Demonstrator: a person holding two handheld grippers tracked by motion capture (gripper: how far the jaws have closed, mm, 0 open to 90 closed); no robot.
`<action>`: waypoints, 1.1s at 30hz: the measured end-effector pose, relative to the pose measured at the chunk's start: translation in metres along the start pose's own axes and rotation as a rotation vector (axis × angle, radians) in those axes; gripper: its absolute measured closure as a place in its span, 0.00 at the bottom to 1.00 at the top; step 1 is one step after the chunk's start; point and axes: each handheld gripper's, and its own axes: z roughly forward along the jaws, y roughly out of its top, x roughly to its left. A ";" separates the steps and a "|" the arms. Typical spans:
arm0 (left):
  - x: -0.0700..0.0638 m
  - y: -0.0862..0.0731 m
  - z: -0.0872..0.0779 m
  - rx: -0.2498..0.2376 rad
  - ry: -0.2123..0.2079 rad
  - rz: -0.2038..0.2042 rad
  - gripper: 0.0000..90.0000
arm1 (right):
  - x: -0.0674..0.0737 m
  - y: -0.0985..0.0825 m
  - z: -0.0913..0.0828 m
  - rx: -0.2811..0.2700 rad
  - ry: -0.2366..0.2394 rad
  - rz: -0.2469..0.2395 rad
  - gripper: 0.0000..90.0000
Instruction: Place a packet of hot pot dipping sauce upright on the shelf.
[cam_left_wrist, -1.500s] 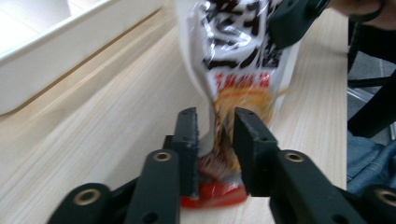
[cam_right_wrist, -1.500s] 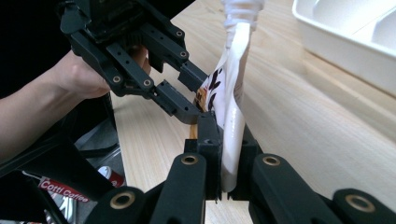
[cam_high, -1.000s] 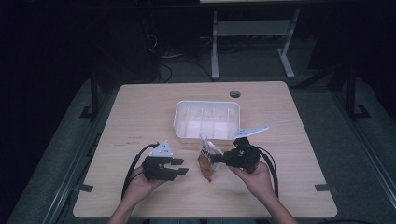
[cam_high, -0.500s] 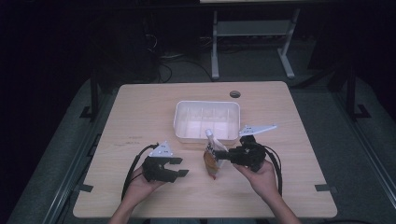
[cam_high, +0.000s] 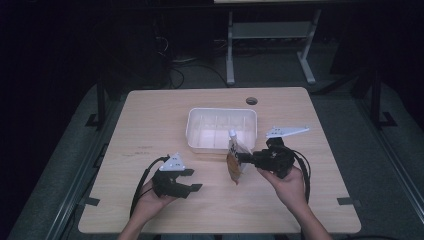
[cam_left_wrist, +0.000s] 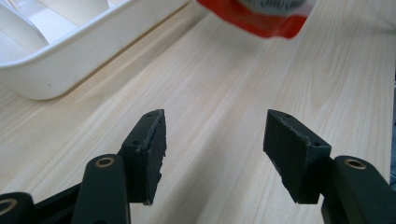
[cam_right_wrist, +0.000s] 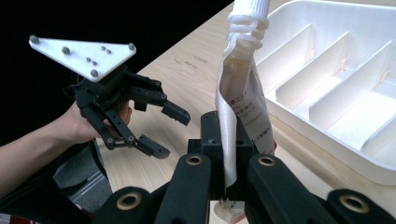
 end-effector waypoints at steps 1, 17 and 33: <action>0.000 0.000 0.000 0.001 0.002 0.003 0.43 | 0.000 0.002 -0.001 0.008 -0.005 0.005 0.98; 0.003 -0.002 0.000 -0.012 0.008 -0.019 0.39 | 0.005 0.036 -0.006 0.003 -0.024 0.004 0.98; 0.006 -0.003 -0.004 -0.032 0.030 -0.030 0.38 | -0.010 0.071 0.005 -0.022 -0.102 0.019 0.98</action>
